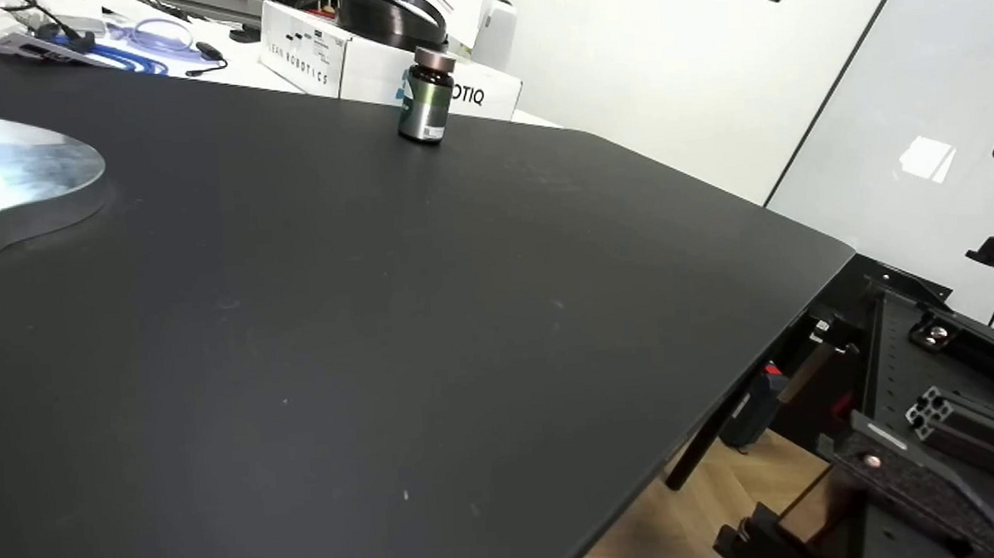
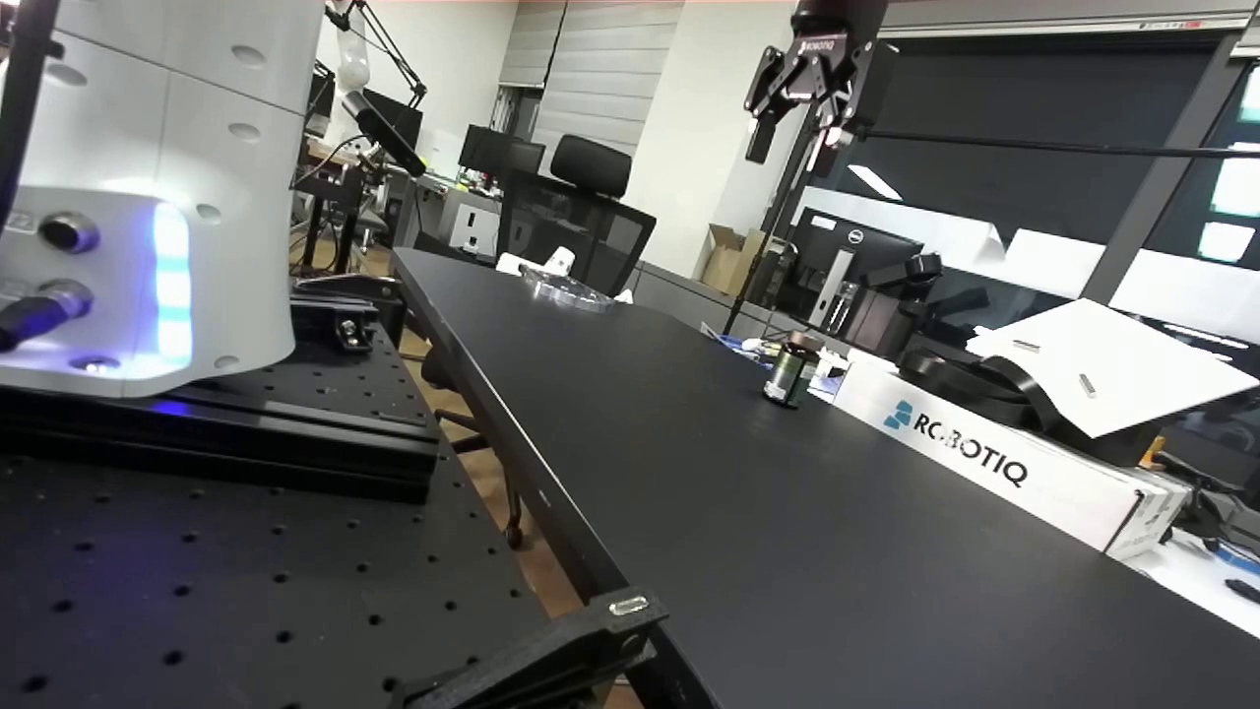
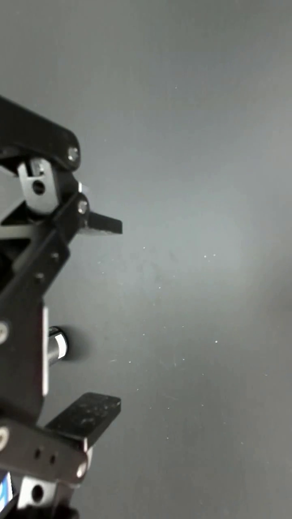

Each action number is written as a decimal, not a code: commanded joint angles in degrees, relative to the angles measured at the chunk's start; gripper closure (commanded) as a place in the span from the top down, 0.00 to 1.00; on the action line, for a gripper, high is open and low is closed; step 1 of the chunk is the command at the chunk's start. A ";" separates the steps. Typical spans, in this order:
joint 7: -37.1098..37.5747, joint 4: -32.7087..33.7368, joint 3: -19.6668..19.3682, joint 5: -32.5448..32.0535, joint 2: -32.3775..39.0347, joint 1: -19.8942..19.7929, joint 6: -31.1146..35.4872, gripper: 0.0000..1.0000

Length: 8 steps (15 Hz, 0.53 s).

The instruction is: Pick up the object and put it on the right side of the table

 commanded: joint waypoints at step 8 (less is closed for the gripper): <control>5.44 36.14 5.13 -2.17 33.32 3.61 -5.92 1.00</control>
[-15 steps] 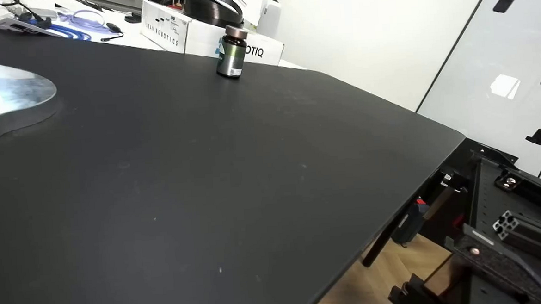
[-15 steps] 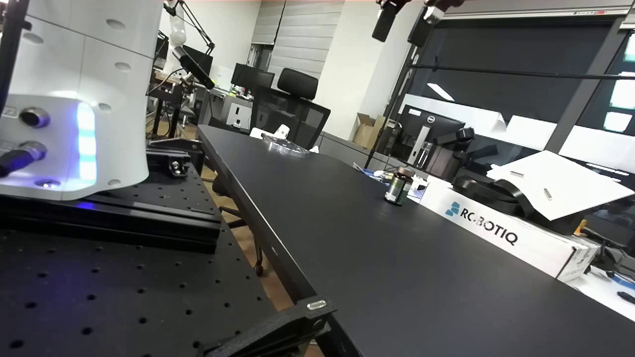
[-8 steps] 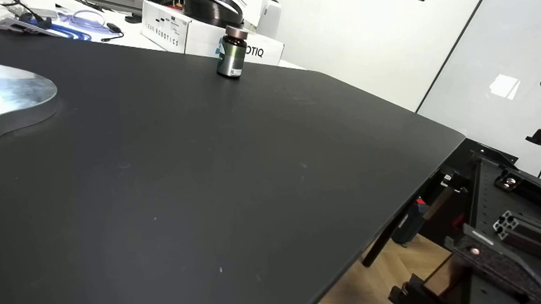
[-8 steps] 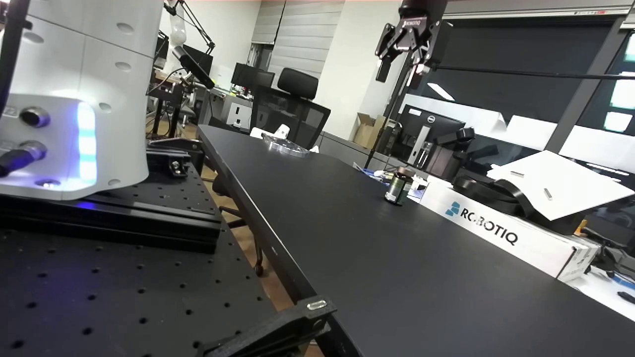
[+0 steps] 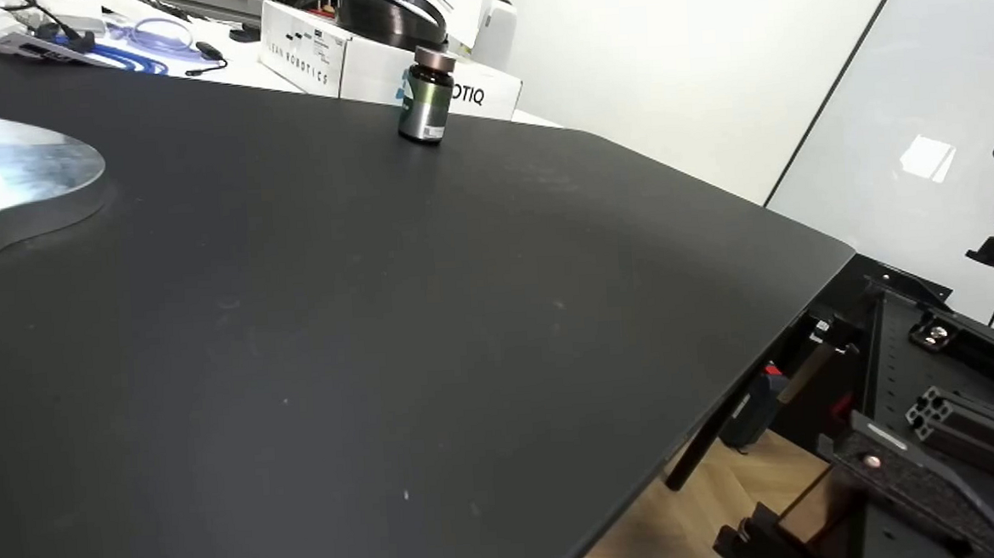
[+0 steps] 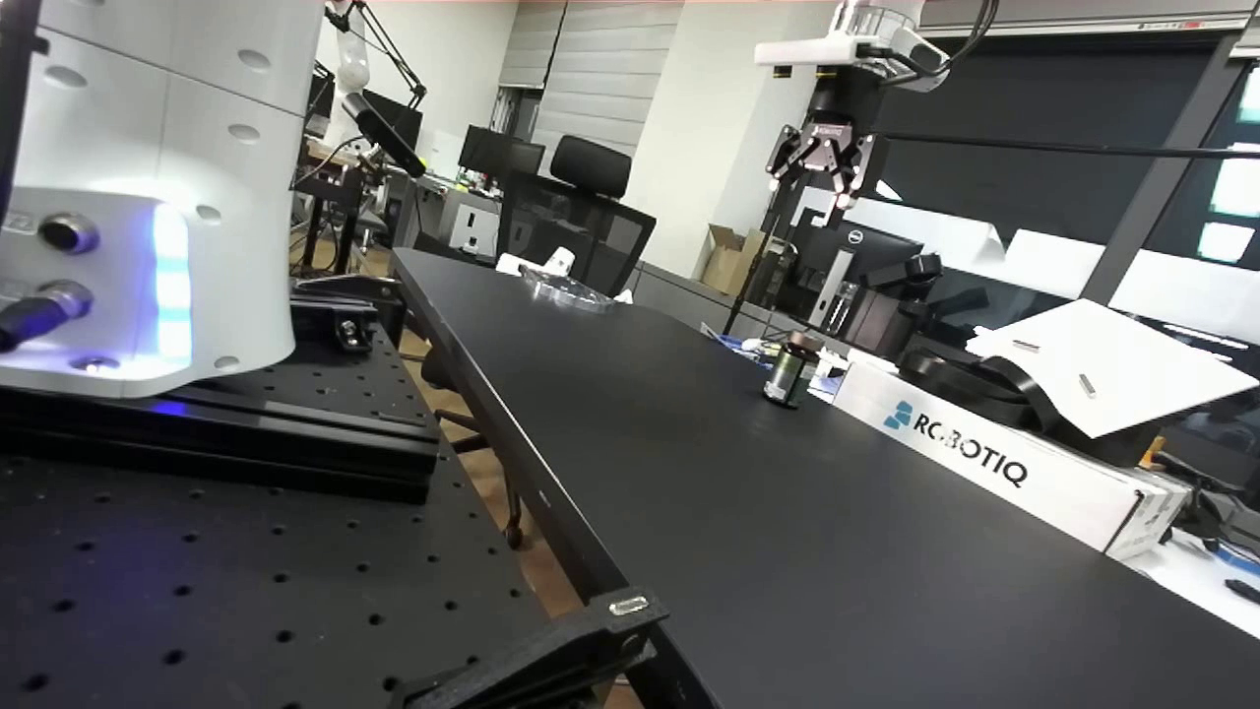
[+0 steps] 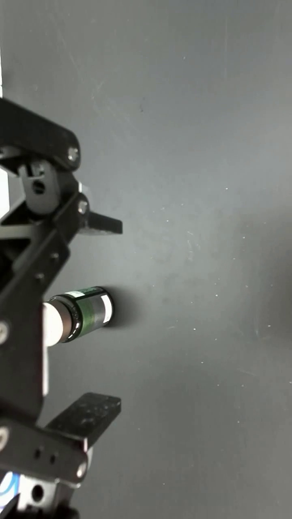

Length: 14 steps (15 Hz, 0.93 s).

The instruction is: Pick up the object and put it on the right side of the table

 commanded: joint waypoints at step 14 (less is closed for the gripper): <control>-0.09 29.28 -0.53 -1.86 19.28 2.41 -13.40 1.00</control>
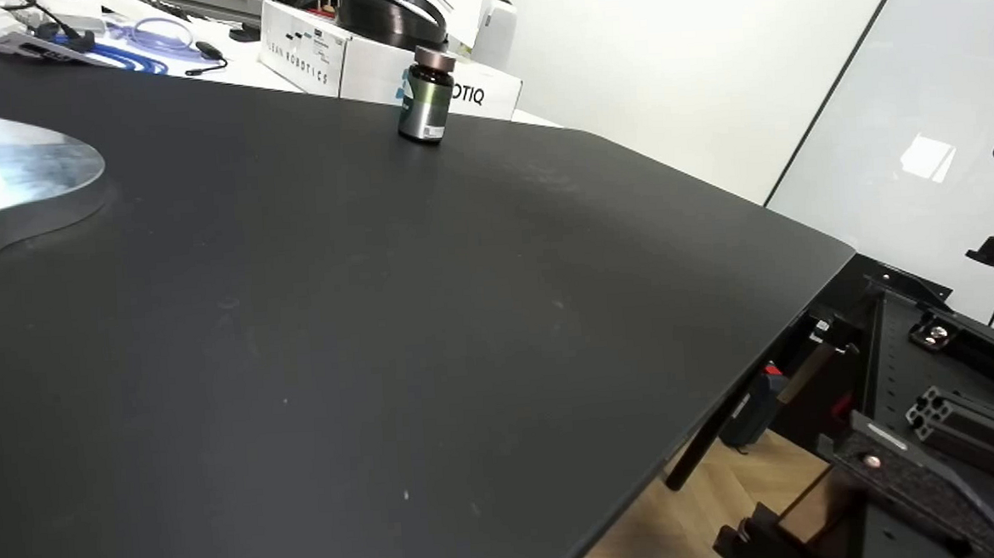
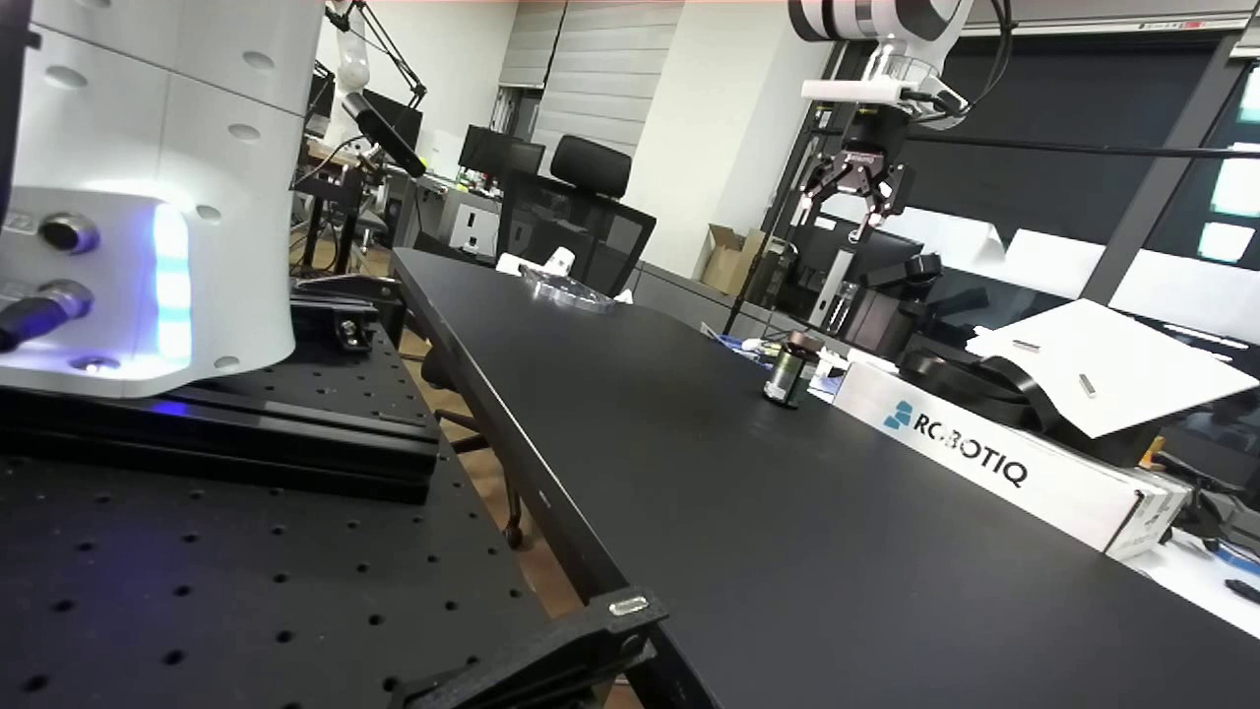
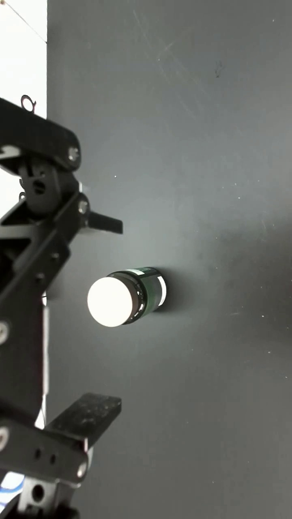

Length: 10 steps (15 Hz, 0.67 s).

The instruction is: Pick up the object and put it on the right side of the table

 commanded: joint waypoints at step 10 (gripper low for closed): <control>-2.45 13.34 -0.55 -2.23 14.20 0.97 5.04 1.00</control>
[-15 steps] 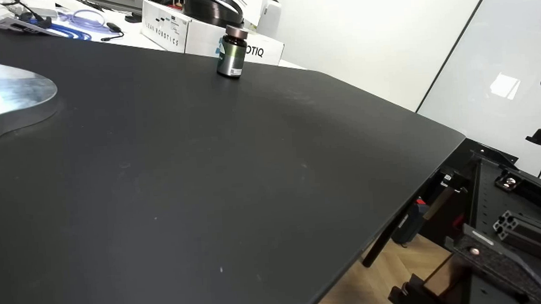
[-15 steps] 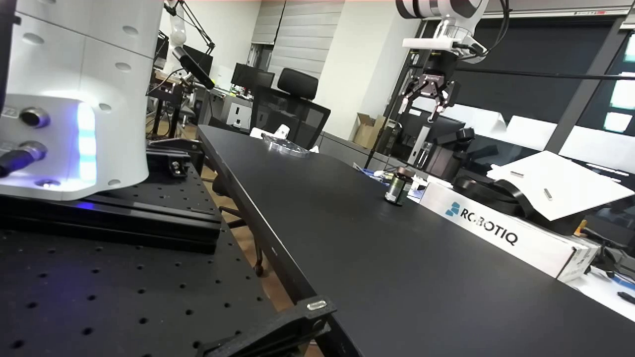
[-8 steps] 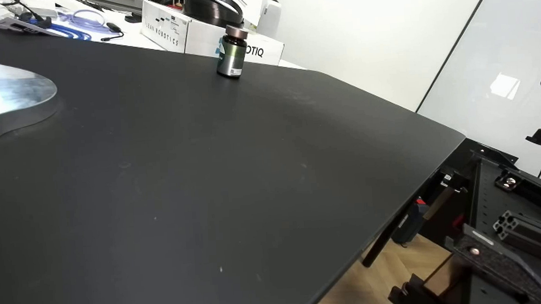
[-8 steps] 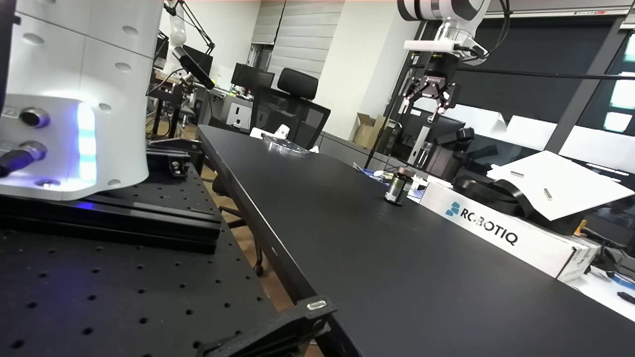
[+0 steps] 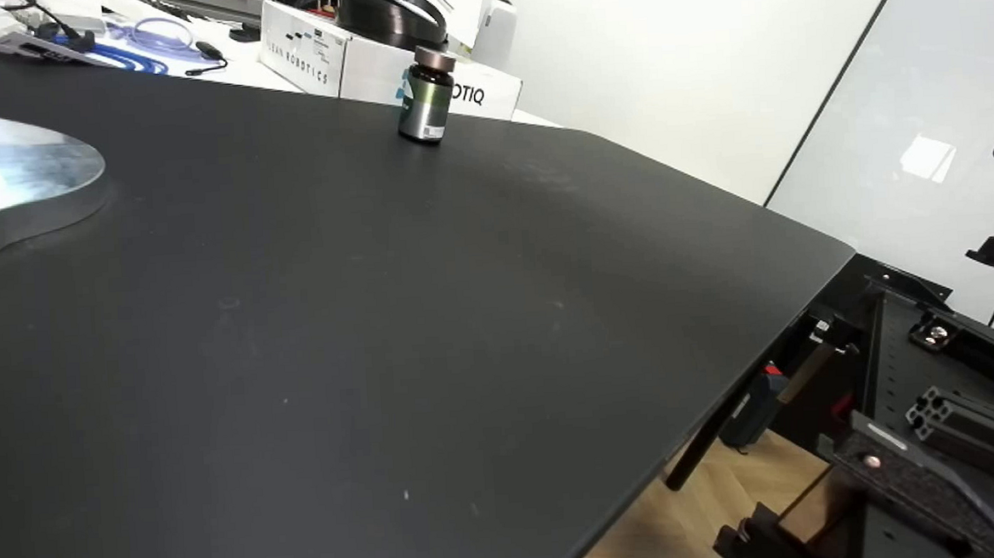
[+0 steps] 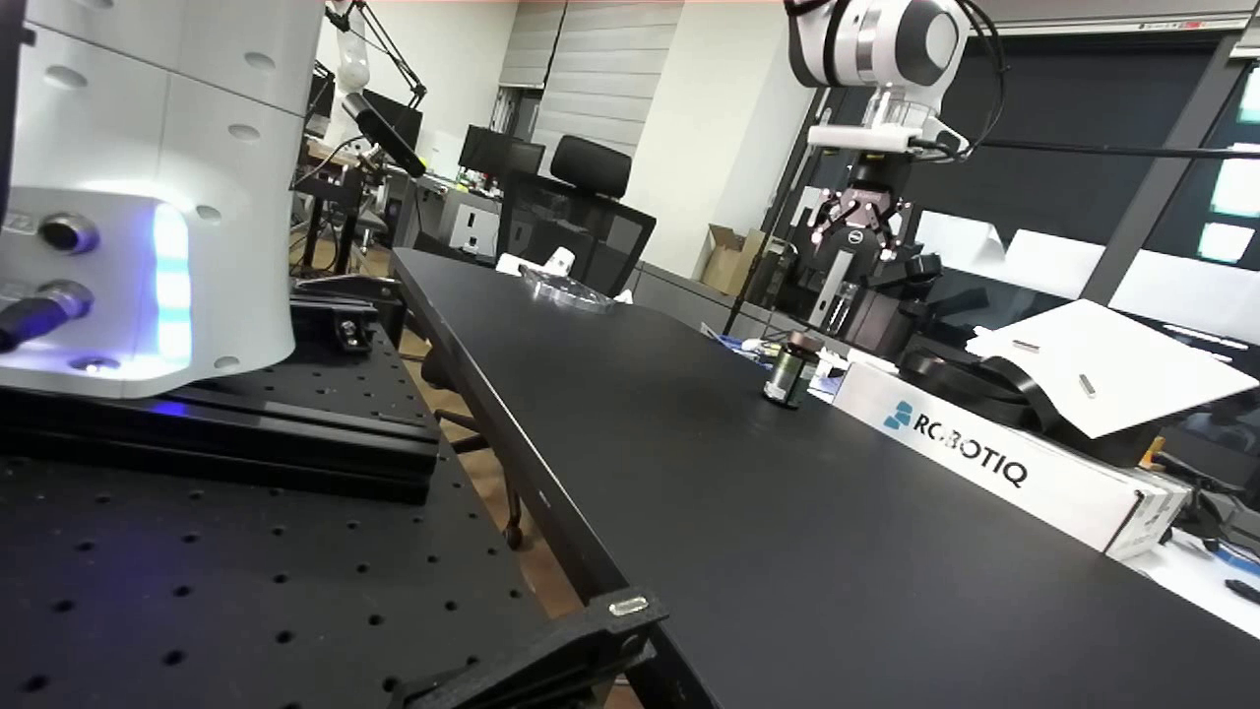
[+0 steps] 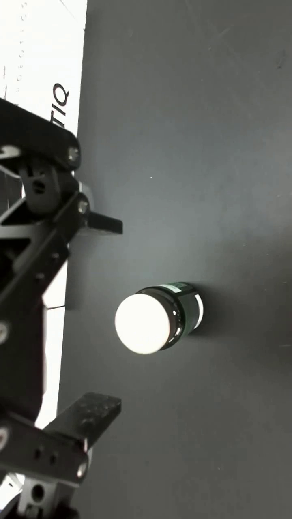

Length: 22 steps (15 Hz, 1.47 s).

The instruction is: Pick up the object and put it on the right side of the table

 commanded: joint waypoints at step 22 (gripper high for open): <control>-2.15 11.12 0.72 1.15 16.40 0.77 4.39 0.68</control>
